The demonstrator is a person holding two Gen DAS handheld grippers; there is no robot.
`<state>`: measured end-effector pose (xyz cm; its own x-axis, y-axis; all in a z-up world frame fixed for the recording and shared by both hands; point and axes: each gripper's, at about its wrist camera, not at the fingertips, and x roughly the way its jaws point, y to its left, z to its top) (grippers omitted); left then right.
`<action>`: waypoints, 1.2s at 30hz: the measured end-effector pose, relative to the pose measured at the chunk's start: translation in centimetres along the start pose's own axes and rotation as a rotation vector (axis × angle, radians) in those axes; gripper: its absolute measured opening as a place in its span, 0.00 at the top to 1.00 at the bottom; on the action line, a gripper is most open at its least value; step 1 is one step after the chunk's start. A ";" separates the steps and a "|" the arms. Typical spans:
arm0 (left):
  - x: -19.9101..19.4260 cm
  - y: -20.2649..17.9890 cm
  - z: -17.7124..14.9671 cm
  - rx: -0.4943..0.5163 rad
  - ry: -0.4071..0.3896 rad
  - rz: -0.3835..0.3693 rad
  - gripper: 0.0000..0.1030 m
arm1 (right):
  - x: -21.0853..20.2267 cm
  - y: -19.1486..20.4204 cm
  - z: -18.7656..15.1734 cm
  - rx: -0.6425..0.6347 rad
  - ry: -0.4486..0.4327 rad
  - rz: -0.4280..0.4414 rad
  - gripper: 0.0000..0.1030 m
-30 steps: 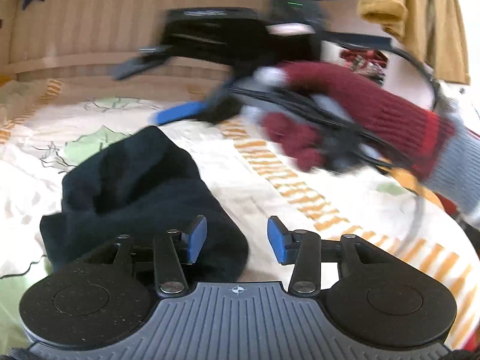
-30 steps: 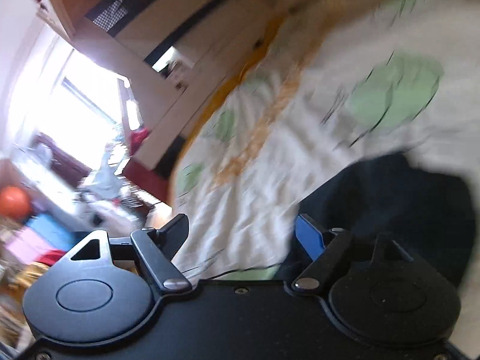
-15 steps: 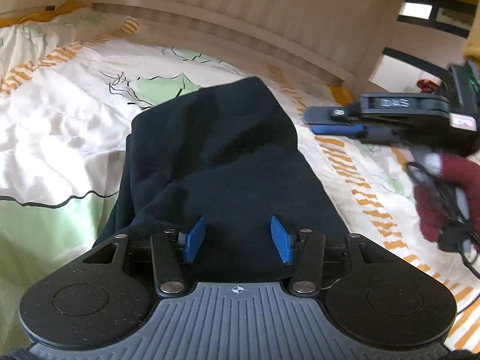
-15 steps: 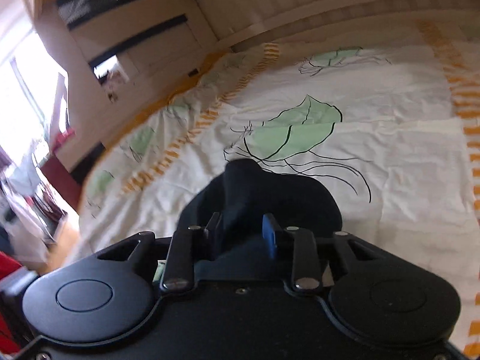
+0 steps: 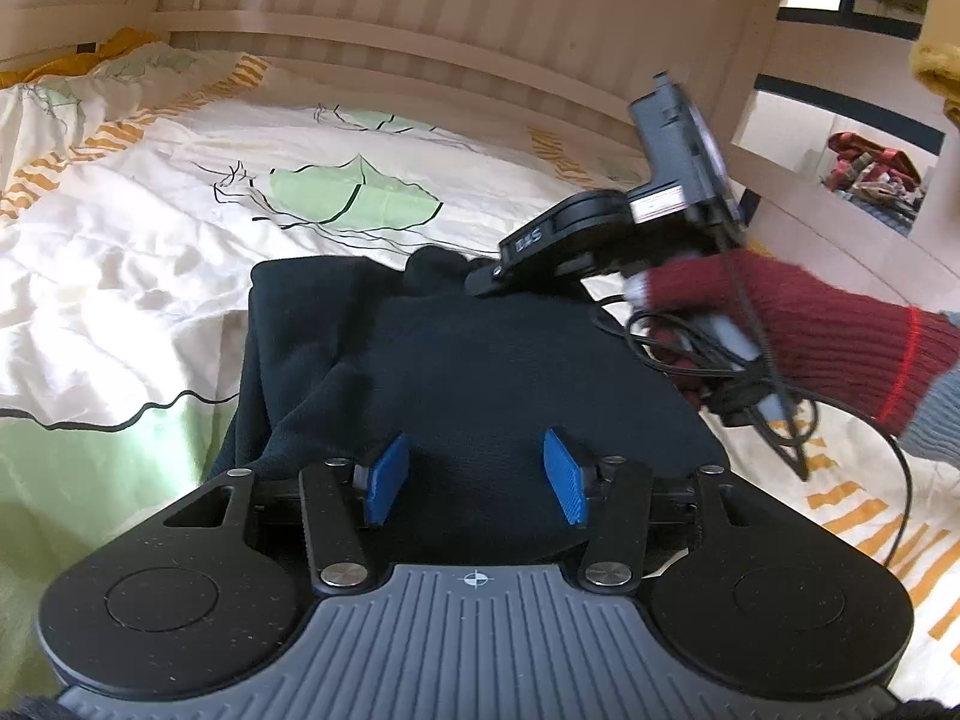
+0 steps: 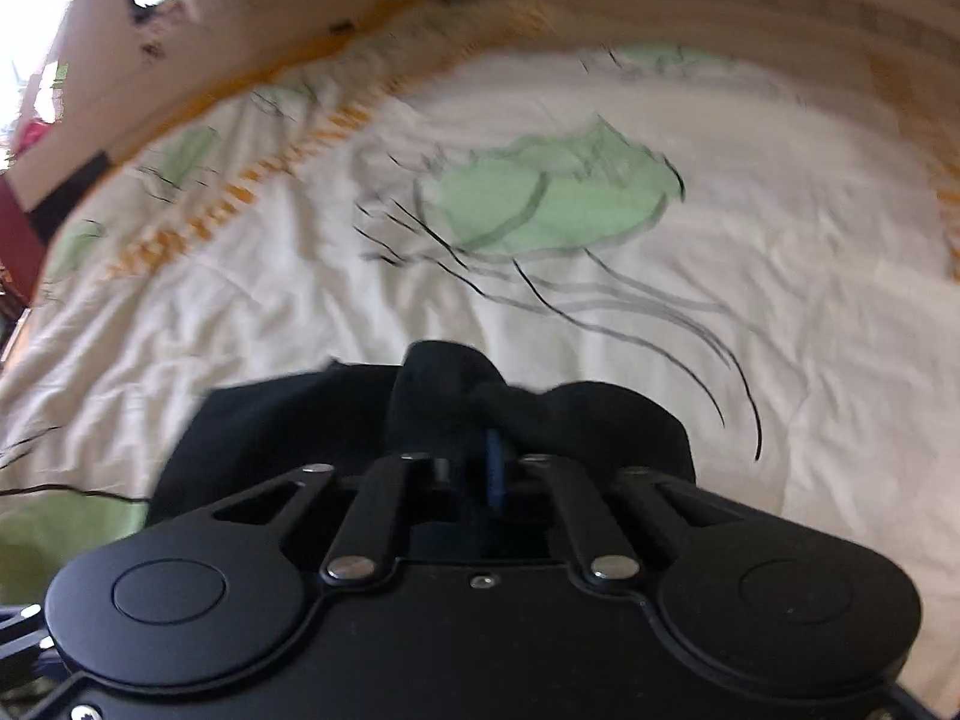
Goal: Fold large clothes
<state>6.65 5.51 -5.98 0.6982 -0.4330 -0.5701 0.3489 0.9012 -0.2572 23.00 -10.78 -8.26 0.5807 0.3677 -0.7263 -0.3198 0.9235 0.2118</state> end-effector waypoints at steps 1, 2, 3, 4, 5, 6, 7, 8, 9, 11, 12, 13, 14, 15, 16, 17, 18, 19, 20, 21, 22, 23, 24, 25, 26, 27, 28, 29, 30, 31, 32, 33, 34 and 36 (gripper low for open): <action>0.1 0.0 0.0 0.001 0.001 0.002 0.51 | 0.4 -0.2 -0.2 0.007 0.007 0.005 1.00; 0.3 0.0 0.0 -0.001 0.004 0.001 0.51 | 0.6 -0.3 -0.3 0.015 0.010 0.008 1.00; 0.4 0.1 0.0 -0.004 0.006 -0.002 0.50 | 0.6 -0.3 -0.5 0.015 0.008 0.008 1.00; 0.4 0.1 0.0 -0.005 0.006 -0.004 0.50 | 0.5 -0.3 -0.7 0.012 0.004 0.008 1.00; 0.4 0.1 0.0 -0.004 0.006 -0.004 0.50 | 0.4 -0.4 -0.7 0.015 0.000 0.010 1.00; 0.4 0.0 0.0 -0.002 0.005 -0.003 0.50 | 0.3 -0.5 -0.7 0.024 -0.003 0.015 1.00; 0.3 0.0 0.0 -0.001 0.005 -0.001 0.50 | 0.2 -0.6 -0.7 0.032 -0.007 0.020 1.00; 0.3 -0.1 0.1 -0.001 0.005 0.000 0.50 | 0.1 -0.6 -0.7 0.038 -0.014 0.025 1.00; 0.2 -0.1 0.1 -0.001 0.004 -0.001 0.50 | -0.2 -0.6 -0.8 0.039 -0.023 0.033 1.00; 0.1 -0.1 0.1 0.002 -0.008 0.006 0.48 | -0.8 -0.8 -1.0 0.053 -0.047 0.066 0.96; -0.1 -0.2 0.2 0.007 -0.015 0.015 0.43 | -1.0 -0.9 -0.7 0.063 -0.060 0.082 0.89; -0.2 -0.3 0.2 0.012 -0.020 0.026 0.34 | -1.4 -0.9 -0.9 0.067 -0.073 0.093 0.82; -0.3 -0.4 0.3 0.018 -0.024 0.034 0.30 | -1.9 -0.8 -1.0 0.067 -0.087 0.099 0.78; -0.5 -0.4 0.3 0.022 -0.029 0.038 0.25 | -2.5 -0.6 -1.2 0.066 -0.105 0.108 0.65; -0.8 -0.4 0.5 0.023 -0.032 0.036 0.23 | -3.1 -0.5 -1.3 0.064 -0.122 0.119 0.52; -0.9 -0.4 0.6 0.023 -0.031 0.035 0.23 | -3.8 -0.3 -1.5 0.063 -0.143 0.126 0.48; -1.1 -0.5 0.8 0.024 -0.028 0.037 0.21 | -4.5 -0.1 -1.6 0.063 -0.161 0.124 0.44; -1.4 -0.5 0.9 0.027 -0.028 0.041 0.18 | -5.0 0.0 -1.7 0.065 -0.178 0.117 0.43; -1.8 -0.6 1.1 0.032 -0.033 0.046 0.16 | -5.7 0.1 -1.8 0.068 -0.196 0.106 0.43; -2.2 -0.8 1.2 0.039 -0.045 0.057 0.11 | -6.5 0.1 -1.9 0.077 -0.220 0.092 0.42; -2.7 -0.9 1.3 0.045 -0.061 0.073 0.07 | -7.3 0.1 -2.0 0.085 -0.242 0.079 0.39; -3.1 -0.9 1.4 0.048 -0.078 0.087 0.05 | -8.2 0.1 -2.2 0.092 -0.269 0.062 0.37; -3.7 -0.9 1.6 0.048 -0.094 0.099 0.04 | -9.1 0.1 -2.4 0.094 -0.295 0.042 0.30; -4.2 -0.9 1.9 0.045 -0.108 0.111 0.04 | -10.0 0.3 -2.6 0.092 -0.320 0.020 0.25; -4.7 -0.9 2.1 0.042 -0.118 0.126 0.03 | -10.9 0.4 -2.8 0.089 -0.342 -0.002 0.23; -5.2 -0.8 2.4 0.040 -0.128 0.145 0.00 | -11.8 0.6 -3.0 0.088 -0.362 -0.023 0.19; -5.7 -0.8 2.7 0.040 -0.139 0.164 0.00 | -12.6 0.7 -3.3 0.089 -0.377 -0.038 0.10; -6.3 -0.8 3.0 0.041 -0.152 0.181 0.00 | -13.3 0.9 -3.5 0.092 -0.393 -0.051 0.04; -6.8 -0.9 3.4 0.042 -0.166 0.201 0.00 | -14.3 1.0 -3.9 0.098 -0.414 -0.067 0.00; -7.4 -0.9 3.6 0.041 -0.177 0.217 0.00 | -15.0 1.2 -4.2 0.106 -0.430 -0.076 0.00; -7.8 -1.0 4.0 0.039 -0.188 0.237 0.00 | -15.8 1.3 -4.6 0.118 -0.443 -0.082 0.00; -8.3 -1.1 4.3 0.036 -0.194 0.254 0.00 | -16.6 1.4 -5.0 0.132 -0.450 -0.082 0.00; -8.6 -1.1 4.6 0.035 -0.194 0.266 0.00 | -17.2 1.5 -5.4 0.145 -0.450 -0.084 0.00; -9.3 -1.2 5.0 0.028 -0.189 0.273 0.00 | -18.2 1.7 -6.2 0.169 -0.435 -0.099 0.00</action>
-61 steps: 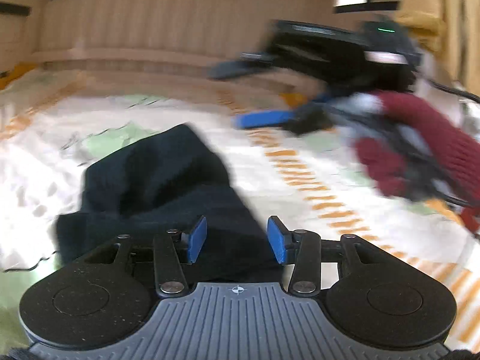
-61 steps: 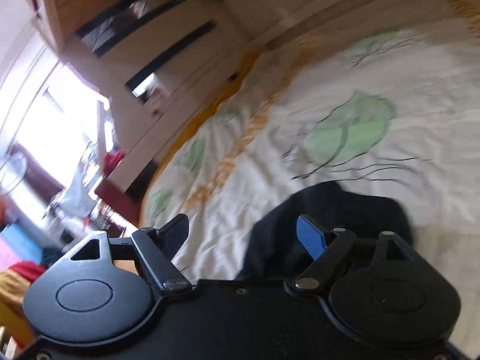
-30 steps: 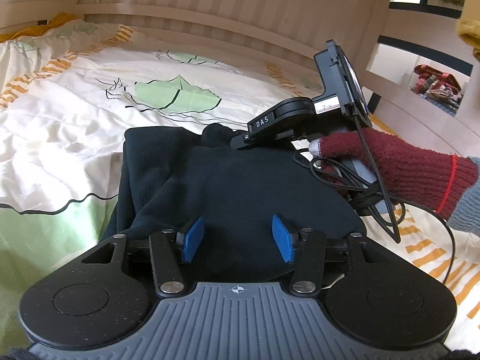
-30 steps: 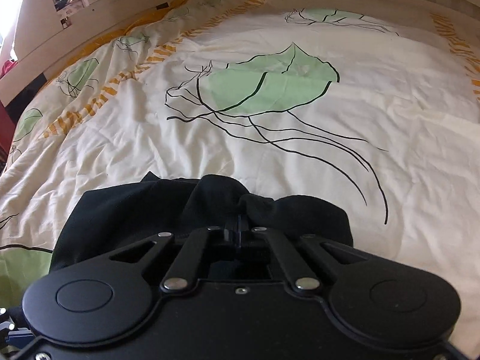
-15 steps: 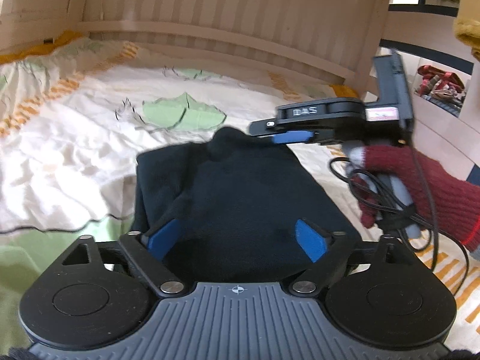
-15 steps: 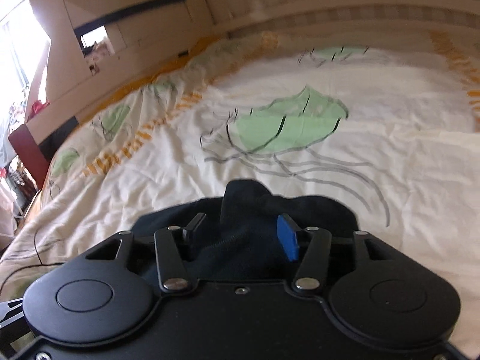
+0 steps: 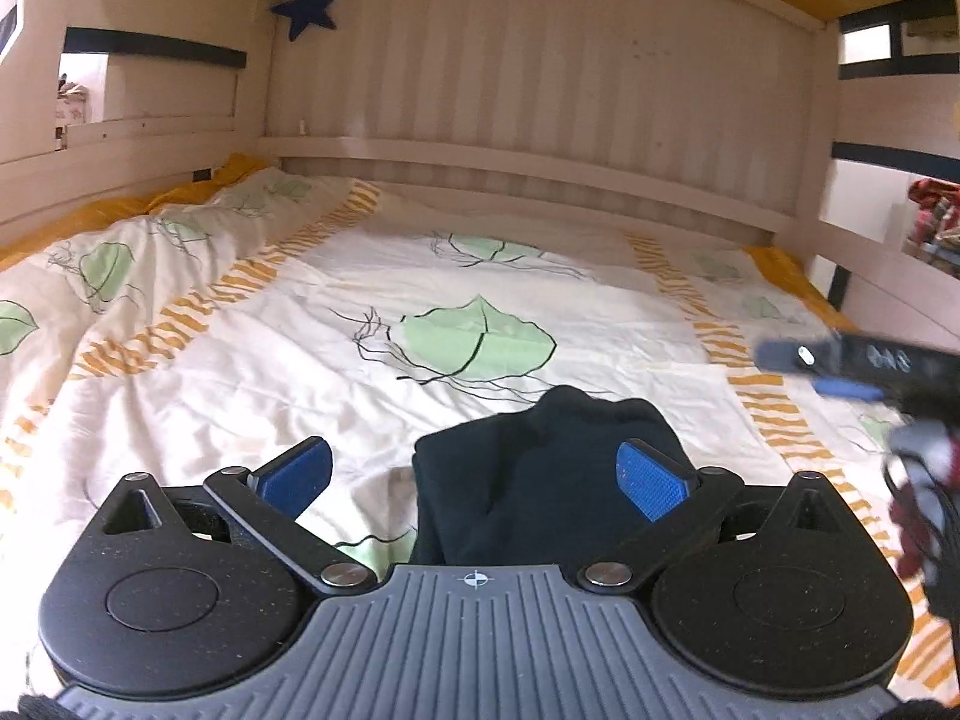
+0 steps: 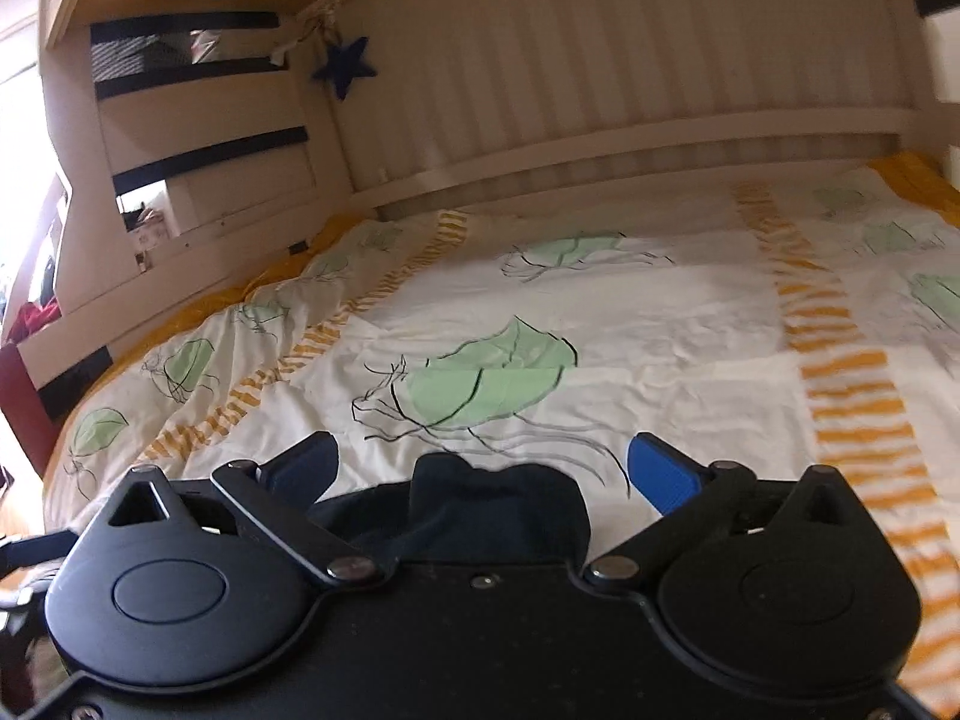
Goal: Fold large clothes
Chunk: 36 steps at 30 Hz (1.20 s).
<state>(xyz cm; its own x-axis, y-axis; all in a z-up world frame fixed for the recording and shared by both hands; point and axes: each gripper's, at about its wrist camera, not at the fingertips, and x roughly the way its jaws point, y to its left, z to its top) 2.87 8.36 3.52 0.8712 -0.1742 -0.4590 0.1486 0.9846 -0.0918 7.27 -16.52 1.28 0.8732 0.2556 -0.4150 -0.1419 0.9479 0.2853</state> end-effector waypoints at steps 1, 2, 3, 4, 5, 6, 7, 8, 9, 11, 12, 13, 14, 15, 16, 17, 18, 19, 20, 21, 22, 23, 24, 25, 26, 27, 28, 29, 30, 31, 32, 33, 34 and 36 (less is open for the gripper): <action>-0.2 0.0 0.2 -0.004 0.011 0.004 0.00 | -0.6 0.1 -0.3 0.007 0.002 -0.011 0.00; -0.3 0.0 0.4 -0.006 0.024 0.006 0.00 | -1.2 0.2 -0.5 0.014 0.002 -0.018 0.00; -0.4 -0.1 0.5 -0.008 0.042 0.008 0.00 | -1.9 0.2 -0.9 0.021 0.006 -0.026 0.00; -0.5 -0.1 0.6 -0.011 0.059 0.009 0.00 | -2.4 0.4 -1.2 0.029 0.016 -0.036 0.00; -0.5 -0.3 0.5 -0.013 0.078 0.005 0.00 | -2.9 0.5 -1.6 0.037 0.027 -0.048 0.00; -0.5 -0.3 0.5 -0.017 0.097 -0.005 0.00 | -3.4 0.6 -2.0 0.045 0.035 -0.059 0.00; -0.5 -0.4 0.4 -0.024 0.118 -0.020 0.00 | -3.9 0.7 -2.5 0.051 0.043 -0.067 0.00; -0.6 -0.5 0.2 -0.032 0.136 -0.028 0.00 | -4.4 0.8 -2.9 0.059 0.054 -0.074 0.00; -0.5 -0.7 0.0 -0.037 0.158 -0.029 0.00 | -4.7 0.9 -3.3 0.065 0.064 -0.076 0.00; -0.6 -1.2 -0.5 -0.032 0.187 -0.020 0.00 | -5.5 1.0 -3.9 0.075 0.078 -0.074 0.00; -0.6 -1.4 -0.8 -0.025 0.195 -0.011 0.00 | -5.9 1.1 -4.3 0.079 0.085 -0.077 0.00; -0.7 -1.7 -1.1 -0.020 0.199 0.001 0.00 | -6.3 1.3 -4.6 0.077 0.091 -0.083 0.00; -0.8 -1.9 -1.3 -0.015 0.202 0.015 0.00 | -6.6 1.4 -4.9 0.070 0.098 -0.092 0.00; -0.9 -2.1 -1.5 -0.012 0.205 0.028 0.00 | -6.9 1.6 -5.2 0.060 0.104 -0.104 0.00; -1.1 -2.3 -1.7 -0.007 0.211 0.044 0.01 | -7.2 1.7 -5.5 0.050 0.111 -0.118 0.00; -1.1 -2.5 -1.8 -0.003 0.215 0.058 0.01 | -7.5 1.7 -5.7 0.042 0.119 -0.133 0.00; -1.2 -2.6 -2.0 0.001 0.219 0.074 0.01 | -7.7 1.8 -6.1 0.036 0.131 -0.148 0.00; -1.3 -2.8 -2.2 0.006 0.222 0.088 0.01 | -7.9 1.8 -6.3 0.033 0.141 -0.156 0.00; -1.3 -3.0 -2.3 0.011 0.227 0.098 0.01 | -8.1 1.8 -6.6 0.032 0.149 -0.162 0.00; -1.4 -3.1 -2.5 0.016 0.234 0.106 0.01 | -8.2 1.7 -6.9 0.033 0.158 -0.169 0.00; -1.4 -3.3 -2.6 0.018 0.242 0.115 0.01 | -8.4 1.7 -7.1 0.034 0.166 -0.176 0.00; -1.4 -3.4 -2.7 0.019 0.249 0.120 0.01 | -8.6 1.7 -7.4 0.034 0.173 -0.181 0.00; -1.4 -3.5 -2.8 0.021 0.259 0.125 0.01 | -8.8 1.8 -7.6 0.033 0.181 -0.183 0.00; -1.3 -3.5 -2.9 0.021 0.270 0.129 0.01 | -8.9 1.8 -7.8 0.033 0.187 -0.182 0.00; -1.3 -3.6 -3.0 0.022 0.279 0.134 0.01 | -9.0 1.9 -8.0 0.033 0.192 -0.183 0.00; -1.3 -3.7 -3.0 0.024 0.290 0.142 0.01 | -9.2 2.0 -8.1 0.032 0.196 -0.184 0.00; -1.3 -3.8 -3.1 0.026 0.296 0.151 0.01 | -9.3 2.0 -8.3 0.030 0.199 -0.185 0.00; -1.4 -3.9 -3.2 0.029 0.301 0.158 0.01 | -9.4 2.1 -8.4 0.027 0.202 -0.187 0.00; -1.4 -3.9 -3.3 0.032 0.306 0.164 0.01 | -9.4 2.2 -8.4 0.025 0.204 -0.190 0.00; -1.4 -4.0 -3.4 0.033 0.310 0.167 0.01 | -9.6 2.4 -8.5 0.023 0.205 -0.192 0.00; -1.5 -4.0 -3.5 0.033 0.315 0.165 0.01 | -9.6 2.5 -8.6 0.021 0.206 -0.193 0.00; -1.5 -3.9 -3.6 0.031 0.320 0.162 0.01 | -9.7 2.6 -8.6 0.018 0.207 -0.194 0.00; -1.5 -4.0 -3.7 0.028 0.326 0.160 0.01 | -9.7 2.7 -8.7 0.013 0.209 -0.198 0.00; -1.6 -3.9 -3.8 0.026 0.337 0.151 0.01 | -9.8 2.9 -8.8 -0.004 0.210 -0.206 0.00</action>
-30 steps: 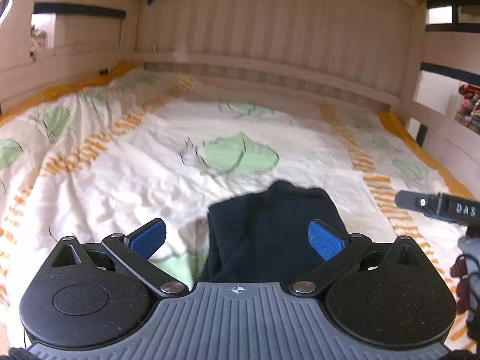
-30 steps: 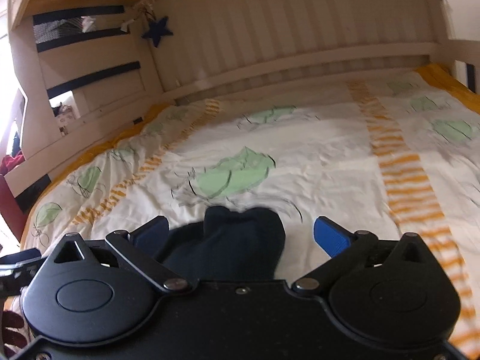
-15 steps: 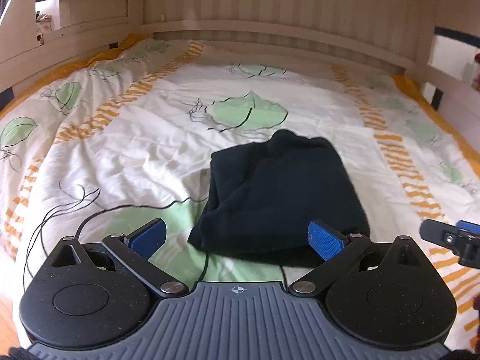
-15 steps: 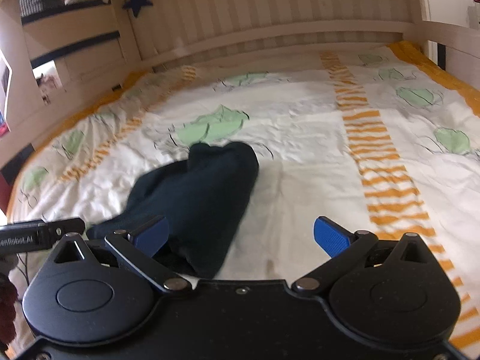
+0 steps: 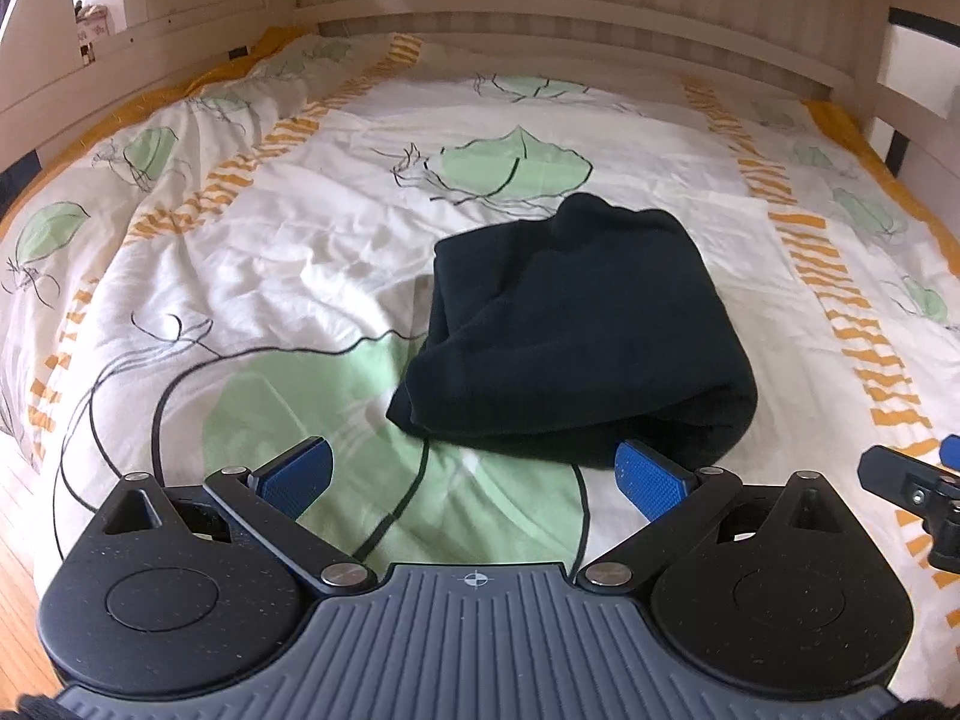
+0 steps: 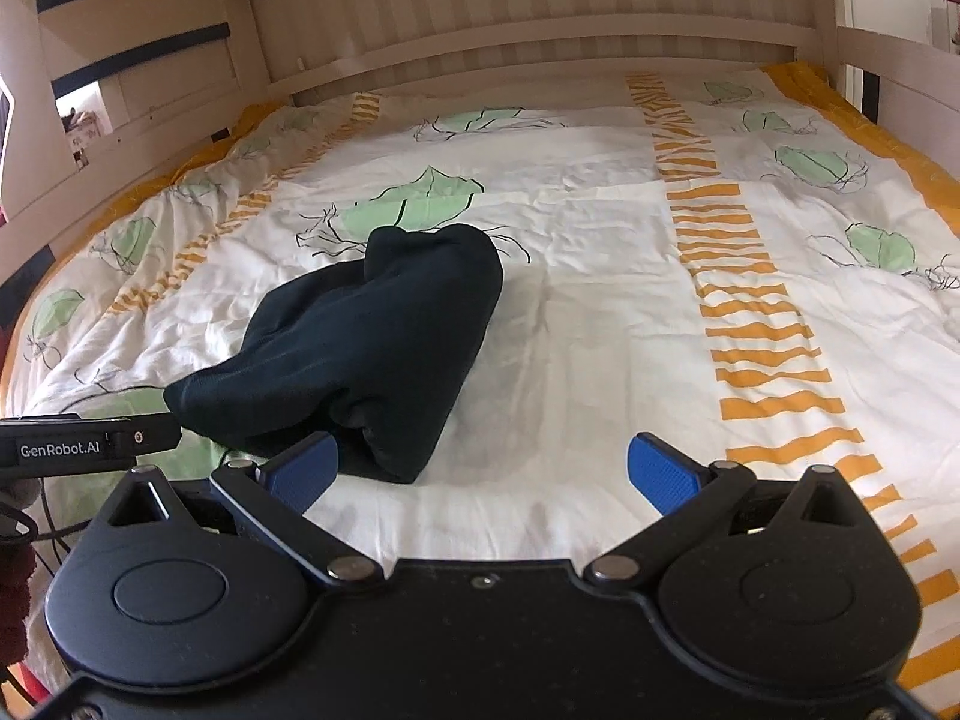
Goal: Fold large clothes
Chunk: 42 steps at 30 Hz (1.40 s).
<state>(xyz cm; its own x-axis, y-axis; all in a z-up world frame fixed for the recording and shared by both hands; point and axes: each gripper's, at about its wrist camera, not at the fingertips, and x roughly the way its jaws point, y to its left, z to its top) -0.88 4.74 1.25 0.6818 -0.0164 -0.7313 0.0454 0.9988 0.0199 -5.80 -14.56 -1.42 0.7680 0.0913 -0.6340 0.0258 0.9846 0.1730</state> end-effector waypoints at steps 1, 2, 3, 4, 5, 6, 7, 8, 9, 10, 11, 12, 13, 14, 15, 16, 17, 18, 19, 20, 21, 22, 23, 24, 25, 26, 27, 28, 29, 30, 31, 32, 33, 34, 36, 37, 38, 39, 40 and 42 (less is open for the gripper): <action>0.0 -0.1 -0.1 0.000 0.004 0.000 0.01 | -0.1 0.1 0.0 -0.007 -0.001 -0.004 0.00; 0.0 -0.1 -0.2 0.002 0.008 -0.001 0.01 | -0.2 0.2 0.0 -0.015 -0.002 -0.008 0.00; 0.0 -0.1 -0.3 0.004 0.011 -0.001 0.01 | -0.2 0.3 0.0 -0.019 -0.003 -0.009 0.00; 0.0 -0.2 -0.3 0.005 0.014 -0.001 0.01 | -0.3 0.3 0.0 -0.020 -0.004 -0.007 0.00; 0.0 -0.2 -0.3 0.006 0.017 0.000 0.01 | -0.3 0.3 0.1 -0.020 -0.005 -0.006 0.00; 0.0 -0.3 -0.4 0.006 0.020 0.001 0.01 | -0.3 0.4 0.1 -0.021 -0.006 -0.004 0.00; 0.0 -0.3 -0.4 0.005 0.022 0.003 0.01 | -0.3 0.4 0.2 -0.022 -0.008 -0.004 0.00; 0.0 -0.3 -0.4 0.004 0.024 0.002 0.01 | -0.3 0.4 0.2 -0.025 -0.009 -0.004 0.00; 0.0 -0.2 -0.4 0.003 0.025 0.001 0.01 | -0.3 0.5 0.2 -0.028 -0.011 -0.004 0.00; 0.0 -0.2 -0.4 0.004 0.027 0.001 0.01 | -0.3 0.5 0.3 -0.031 -0.012 -0.003 0.00; 0.0 -0.2 -0.4 0.006 0.027 0.003 0.01 | -0.2 0.6 0.3 -0.033 -0.011 -0.003 0.00; 0.0 -0.2 -0.4 0.008 0.027 0.006 0.01 | -0.2 0.6 0.3 -0.036 -0.011 -0.004 0.00; -0.1 -0.2 -0.4 0.010 0.026 0.009 0.01 | -0.2 0.7 0.3 -0.038 -0.012 -0.005 0.00; 0.0 -0.2 -0.4 0.011 0.027 0.010 0.01 | -0.2 0.7 0.3 -0.039 -0.011 -0.006 0.00; 0.0 -0.2 -0.4 0.010 0.029 0.010 0.01 | -0.2 0.7 0.4 -0.040 -0.011 -0.006 0.00; 0.0 -0.1 -0.4 0.008 0.031 0.010 0.01 | -0.2 0.7 0.4 -0.039 -0.011 -0.006 0.00; 0.0 -0.1 -0.4 0.006 0.033 0.010 0.01 | -0.2 0.7 0.4 -0.040 -0.011 -0.007 0.00; 0.0 -0.1 -0.4 0.005 0.035 0.010 0.01 | -0.2 0.7 0.4 -0.040 -0.011 -0.006 0.00; 0.0 0.0 -0.4 0.004 0.037 0.011 0.01 | -0.2 0.7 0.4 -0.040 -0.012 -0.007 0.00; 0.1 0.0 -0.5 0.004 0.039 0.013 0.01 | -0.2 0.8 0.4 -0.041 -0.011 -0.007 0.00; 0.1 0.0 -0.5 0.003 0.041 0.013 0.01 | -0.2 0.8 0.4 -0.041 -0.011 -0.006 0.00; 0.1 0.1 -0.5 0.003 0.042 0.013 0.01 | -0.2 0.8 0.4 -0.042 -0.011 -0.006 0.00; 0.1 0.1 -0.5 0.001 0.043 0.013 0.01 | -0.2 0.8 0.5 -0.043 -0.011 -0.004 0.00; 0.1 0.2 -0.5 0.000 0.044 0.013 0.01 | -0.2 0.8 0.5 -0.044 -0.010 -0.003 0.00; 0.1 0.2 -0.4 -0.001 0.044 0.012 0.01 | -0.1 0.8 0.5 -0.045 -0.010 -0.002 0.00; 0.1 0.3 -0.4 -0.001 0.044 0.012 0.01 | -0.1 0.8 0.5 -0.045 -0.009 -0.002 0.00; 0.1 0.3 -0.4 -0.001 0.044 0.012 0.01 | -0.1 0.8 0.5 -0.045 -0.008 -0.001 0.00; 0.1 0.2 -0.5 -0.001 0.045 0.013 0.01 | -0.1 0.8 0.5 -0.046 -0.007 0.000 0.00; 0.1 0.3 -0.5 -0.001 0.046 0.015 0.01 | 0.0 0.8 0.5 -0.047 -0.006 0.001 0.00; 0.2 0.3 -0.5 -0.001 0.048 0.015 0.01 | 0.0 0.8 0.5 -0.048 -0.005 0.001 0.00; 0.2 0.3 -0.5 -0.001 0.050 0.014 0.01 | 0.0 0.9 0.5 -0.047 -0.005 0.001 0.00; 0.3 0.3 -0.5 -0.001 0.052 0.013 0.01 | 0.0 0.8 0.5 -0.047 -0.005 0.002 0.00; 0.3 0.3 -0.5 0.000 0.054 0.012 0.01 | 0.0 0.9 0.5 -0.046 -0.005 0.001 0.00; 0.3 0.3 -0.5 0.000 0.055 0.012 0.01 | 0.0 1.0 0.5 -0.047 -0.005 0.001 0.00; 0.4 0.2 -0.5 0.000 0.060 0.014 0.01 | 0.1 0.9 0.5 -0.047 -0.004 0.002 0.00; 0.5 0.3 -0.5 0.000 0.062 0.014 0.01 | 0.1 0.9 0.5 -0.047 -0.003 0.002 0.00; 0.5 0.3 -0.5 0.001 0.064 0.013 0.01 | 0.1 0.9 0.5 -0.048 -0.002 0.003 0.00; 0.5 0.3 -0.5 0.001 0.066 0.012 0.01 | 0.2 1.0 0.5 -0.049 -0.001 0.004 0.00; 0.6 0.3 -0.5 0.001 0.067 0.011 0.01 | 0.3 1.1 0.4 -0.050 0.000 0.005 0.00; 0.6 0.3 -0.5 0.000 0.070 0.011 0.01 | 0.3 1.1 0.3 -0.051 0.003 0.007 0.00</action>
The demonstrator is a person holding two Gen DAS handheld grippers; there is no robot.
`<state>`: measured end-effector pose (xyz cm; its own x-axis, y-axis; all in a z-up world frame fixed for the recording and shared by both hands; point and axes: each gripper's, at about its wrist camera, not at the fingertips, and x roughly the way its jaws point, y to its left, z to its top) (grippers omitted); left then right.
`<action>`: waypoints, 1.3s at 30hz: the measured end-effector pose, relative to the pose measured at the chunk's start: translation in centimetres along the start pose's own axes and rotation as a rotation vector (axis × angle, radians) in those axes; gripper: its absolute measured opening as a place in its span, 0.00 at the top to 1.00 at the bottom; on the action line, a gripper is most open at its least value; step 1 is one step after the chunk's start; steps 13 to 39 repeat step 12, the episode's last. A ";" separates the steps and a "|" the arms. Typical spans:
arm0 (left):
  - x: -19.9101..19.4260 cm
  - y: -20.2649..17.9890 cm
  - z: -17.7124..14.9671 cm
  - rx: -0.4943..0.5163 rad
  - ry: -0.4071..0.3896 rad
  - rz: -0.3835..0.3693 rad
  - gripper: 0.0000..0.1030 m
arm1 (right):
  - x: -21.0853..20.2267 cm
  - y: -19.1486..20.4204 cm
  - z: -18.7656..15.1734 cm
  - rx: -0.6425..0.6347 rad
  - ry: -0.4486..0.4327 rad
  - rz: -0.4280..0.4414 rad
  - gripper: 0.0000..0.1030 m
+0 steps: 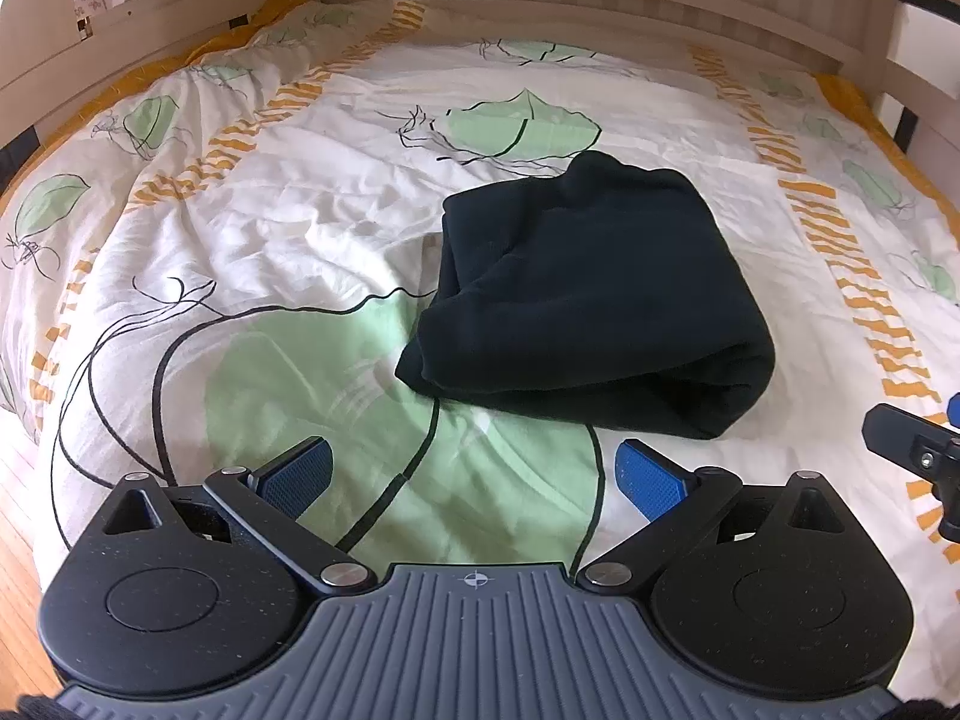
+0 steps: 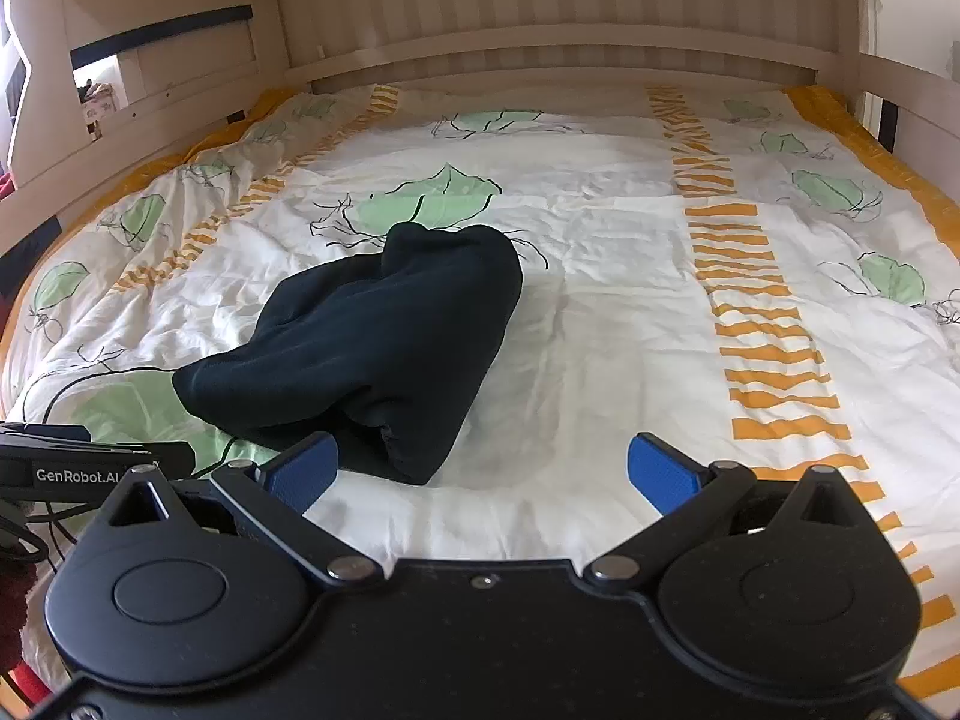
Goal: Fold large clothes
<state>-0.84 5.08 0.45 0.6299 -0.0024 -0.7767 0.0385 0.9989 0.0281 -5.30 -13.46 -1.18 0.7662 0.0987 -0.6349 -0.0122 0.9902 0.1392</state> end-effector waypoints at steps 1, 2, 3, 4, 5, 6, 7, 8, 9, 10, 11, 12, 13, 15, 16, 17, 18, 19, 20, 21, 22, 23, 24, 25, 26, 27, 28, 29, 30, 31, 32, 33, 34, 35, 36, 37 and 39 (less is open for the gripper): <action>0.0 0.0 0.0 0.000 0.001 0.000 0.01 | 0.0 0.0 0.0 0.000 0.002 0.001 0.00; 0.1 0.0 0.0 -0.002 0.002 0.000 0.01 | 0.1 0.1 0.0 0.000 0.004 0.002 0.00; 0.1 0.0 0.0 -0.003 0.004 -0.001 0.01 | 0.2 0.0 0.0 0.000 0.006 0.003 0.00; 0.1 0.0 0.0 -0.005 0.005 -0.003 0.01 | 0.2 0.0 0.0 0.000 0.007 0.004 0.00; 0.2 0.1 0.0 -0.005 0.006 -0.004 0.01 | 0.3 -0.1 0.0 0.000 0.009 0.005 0.00; 0.2 0.1 0.0 -0.007 0.006 -0.005 0.01 | 0.4 -0.1 0.0 0.000 0.011 0.007 0.00; 0.2 0.1 0.0 -0.008 0.003 -0.005 0.01 | 0.4 -0.1 0.1 0.001 0.012 0.008 0.00; 0.2 0.1 0.0 -0.008 0.002 -0.004 0.01 | 0.5 0.0 0.1 0.001 0.014 0.009 0.00; 0.2 0.1 0.0 -0.009 0.000 -0.003 0.01 | 0.6 0.0 0.1 0.001 0.016 0.010 0.00; 0.3 0.1 0.1 -0.009 0.000 -0.003 0.01 | 0.6 0.0 0.1 0.001 0.018 0.010 0.00; 0.2 0.0 0.0 -0.010 0.001 -0.003 0.01 | 0.7 0.0 0.1 0.001 0.020 0.011 0.00; 0.2 0.1 0.1 -0.010 0.002 -0.006 0.01 | 0.8 0.0 0.1 0.002 0.022 0.012 0.00; 0.2 0.1 0.1 -0.010 0.002 -0.006 0.01 | 0.8 0.0 0.1 0.002 0.022 0.012 0.00; 0.2 0.1 0.1 -0.010 0.002 -0.006 0.01 | 0.8 0.0 0.1 0.002 0.022 0.012 0.00; 0.2 0.1 0.1 -0.010 0.002 -0.006 0.01 | 0.8 0.0 0.1 0.002 0.022 0.012 0.00; 0.2 0.1 0.1 -0.010 0.002 -0.006 0.01 | 0.8 0.0 0.1 0.002 0.022 0.012 0.00; 0.2 0.1 0.1 -0.010 0.002 -0.006 0.01 | 0.8 0.0 0.1 0.002 0.022 0.012 0.00; 0.2 0.1 0.1 -0.010 0.002 -0.006 0.01 | 0.8 0.0 0.1 0.002 0.022 0.012 0.00; 0.2 0.1 0.1 -0.010 0.002 -0.006 0.01 | 0.8 0.0 0.1 0.002 0.022 0.012 0.00; 0.2 0.1 0.1 -0.010 0.002 -0.006 0.01 | 0.8 0.0 0.1 0.002 0.022 0.012 0.00; 0.2 0.1 0.1 -0.010 0.002 -0.006 0.01 | 0.8 0.0 0.1 0.002 0.022 0.012 0.00; 0.2 0.1 0.1 -0.010 0.002 -0.006 0.01 | 0.8 0.0 0.1 0.002 0.022 0.012 0.00; 0.2 0.1 0.1 -0.010 0.002 -0.006 0.01 | 0.8 0.0 0.1 0.002 0.022 0.012 0.00; 0.2 0.1 0.1 -0.010 0.002 -0.006 0.01 | 0.8 0.0 0.1 0.002 0.022 0.012 0.00; 0.2 0.1 0.1 -0.010 0.002 -0.006 0.01 | 0.8 0.0 0.1 0.002 0.022 0.012 0.00; 0.2 0.1 0.1 -0.010 0.002 -0.006 0.01 | 0.8 0.0 0.1 0.002 0.022 0.012 0.00; 0.2 0.1 0.1 -0.010 0.002 -0.006 0.01 | 0.8 0.0 0.1 0.002 0.022 0.012 0.00; 0.2 0.1 0.1 -0.010 0.002 -0.006 0.01 | 0.8 0.0 0.1 0.002 0.022 0.012 0.00; 0.2 0.1 0.1 -0.010 0.002 -0.006 0.01 | 0.8 0.0 0.1 0.002 0.022 0.012 0.00; 0.2 0.1 0.1 -0.010 0.002 -0.006 0.01 | 0.8 0.0 0.1 0.002 0.022 0.012 0.00; 0.2 0.1 0.1 -0.010 0.002 -0.006 0.01 | 0.8 0.0 0.1 0.002 0.022 0.012 0.00; 0.2 0.1 0.1 -0.010 0.002 -0.006 0.01 | 0.8 0.0 0.1 0.002 0.022 0.012 0.00; 0.2 0.1 0.1 -0.010 0.002 -0.006 0.01 | 0.8 0.0 0.1 0.002 0.022 0.012 0.00; 0.2 0.1 0.1 -0.010 0.002 -0.006 0.01 | 0.8 0.0 0.1 0.002 0.022 0.012 0.00; 0.2 0.1 0.1 -0.010 0.002 -0.006 0.01 | 0.8 0.0 0.1 0.002 0.022 0.012 0.00; 0.2 0.1 0.1 -0.010 0.002 -0.006 0.01 | 0.8 0.0 0.1 0.002 0.022 0.012 0.00; 0.2 0.1 0.1 -0.010 0.002 -0.006 0.01 | 0.8 0.0 0.1 0.002 0.022 0.012 0.00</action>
